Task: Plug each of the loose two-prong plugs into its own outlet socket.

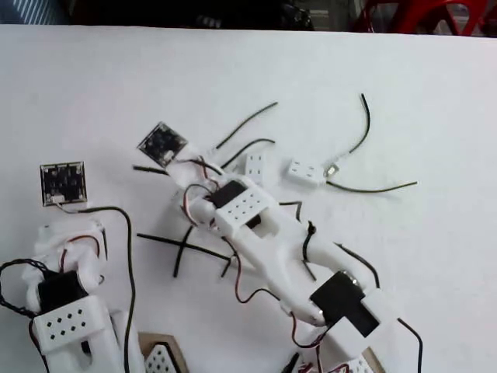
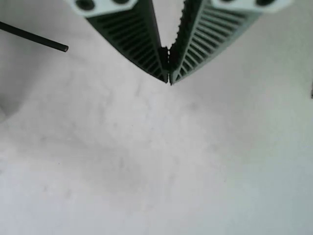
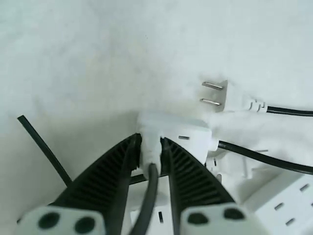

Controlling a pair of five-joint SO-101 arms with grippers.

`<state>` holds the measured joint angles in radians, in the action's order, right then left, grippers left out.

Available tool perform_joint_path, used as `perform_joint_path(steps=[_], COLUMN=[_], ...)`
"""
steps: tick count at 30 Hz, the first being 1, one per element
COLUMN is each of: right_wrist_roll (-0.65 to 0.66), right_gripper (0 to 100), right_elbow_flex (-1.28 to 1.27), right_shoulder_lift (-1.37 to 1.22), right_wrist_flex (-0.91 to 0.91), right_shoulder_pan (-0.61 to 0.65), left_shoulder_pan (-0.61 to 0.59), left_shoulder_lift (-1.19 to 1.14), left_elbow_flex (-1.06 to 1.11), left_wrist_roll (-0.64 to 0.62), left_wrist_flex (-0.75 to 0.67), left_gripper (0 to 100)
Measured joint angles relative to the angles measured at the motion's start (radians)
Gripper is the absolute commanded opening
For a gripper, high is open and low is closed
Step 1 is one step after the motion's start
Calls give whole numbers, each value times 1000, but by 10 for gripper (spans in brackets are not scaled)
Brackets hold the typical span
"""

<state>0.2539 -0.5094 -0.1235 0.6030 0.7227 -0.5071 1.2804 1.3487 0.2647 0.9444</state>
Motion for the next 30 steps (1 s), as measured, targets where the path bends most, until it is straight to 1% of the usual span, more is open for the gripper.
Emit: perform_joint_path(steps=[10, 15, 22, 30], right_wrist_roll=[-15, -87, -144, -147], right_gripper=[17, 17, 17, 17], right_elbow_flex=[31, 127, 133, 137], right_shoulder_lift=[-3, -25, -28, -64], right_wrist_flex=[12, 29, 37, 29], right_shoulder_pan=[-8, -12, -29, -34], left_shoulder_pan=[0, 0, 0, 0], left_shoulder_lift=[0, 0, 0, 0], left_elbow_flex=[0, 0, 0, 0], left_wrist_roll=[0, 0, 0, 0], left_wrist_flex=[0, 0, 0, 0], left_gripper=[27, 27, 27, 27])
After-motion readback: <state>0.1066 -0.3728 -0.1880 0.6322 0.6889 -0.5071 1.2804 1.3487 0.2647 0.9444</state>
